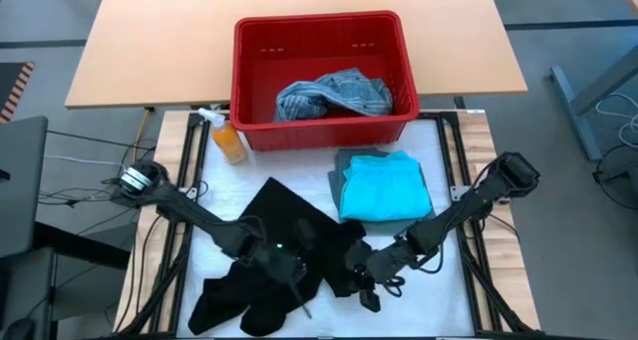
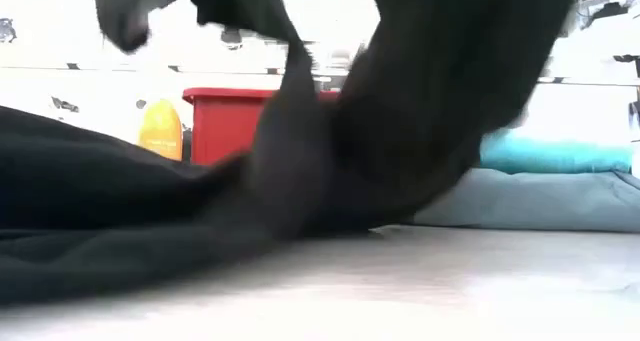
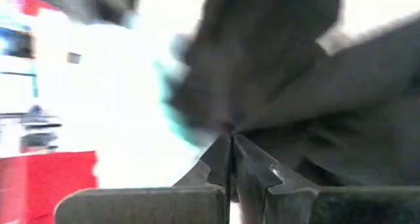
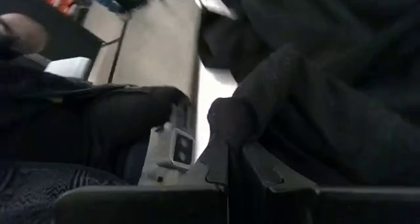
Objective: Fold Laundry from Bin
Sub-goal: Fold the black shirt
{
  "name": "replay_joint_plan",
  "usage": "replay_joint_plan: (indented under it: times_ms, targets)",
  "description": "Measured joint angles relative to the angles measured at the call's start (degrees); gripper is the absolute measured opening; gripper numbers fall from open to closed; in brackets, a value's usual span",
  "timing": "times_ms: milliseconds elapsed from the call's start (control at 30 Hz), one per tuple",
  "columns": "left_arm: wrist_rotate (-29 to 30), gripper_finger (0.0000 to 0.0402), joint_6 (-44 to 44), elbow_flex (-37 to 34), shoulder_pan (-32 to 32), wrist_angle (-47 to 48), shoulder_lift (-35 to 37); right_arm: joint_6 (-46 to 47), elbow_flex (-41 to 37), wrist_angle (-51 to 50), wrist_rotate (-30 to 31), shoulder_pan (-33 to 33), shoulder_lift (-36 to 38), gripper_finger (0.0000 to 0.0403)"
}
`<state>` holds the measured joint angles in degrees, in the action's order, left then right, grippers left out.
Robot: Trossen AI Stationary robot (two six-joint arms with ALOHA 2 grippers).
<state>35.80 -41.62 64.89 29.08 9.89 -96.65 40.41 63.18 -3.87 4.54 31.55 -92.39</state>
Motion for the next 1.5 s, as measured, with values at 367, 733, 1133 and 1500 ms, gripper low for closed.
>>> replay_joint_plan:
  times_ms: [367,733,1133,1500]
  targets:
    - [4.97,0.0,-4.89,6.18,7.34,-2.9,25.72,-33.74,23.94,-1.37,1.79,-3.57,5.59,0.004]
    - [-13.88,0.0,-4.26,6.23,9.97,-16.92,43.31,-53.36,49.88,-6.79,1.77,-8.6,5.02,0.004]
    - [-9.78,0.0021,18.54,5.91,5.03,1.87,37.05,-40.3,54.18,-25.6,7.53,-17.79,4.24,0.0039]
    - [-9.81,0.0159,2.21,4.07,4.81,8.85,16.59,-36.71,54.18,-31.29,9.03,-20.46,1.98,0.0039]
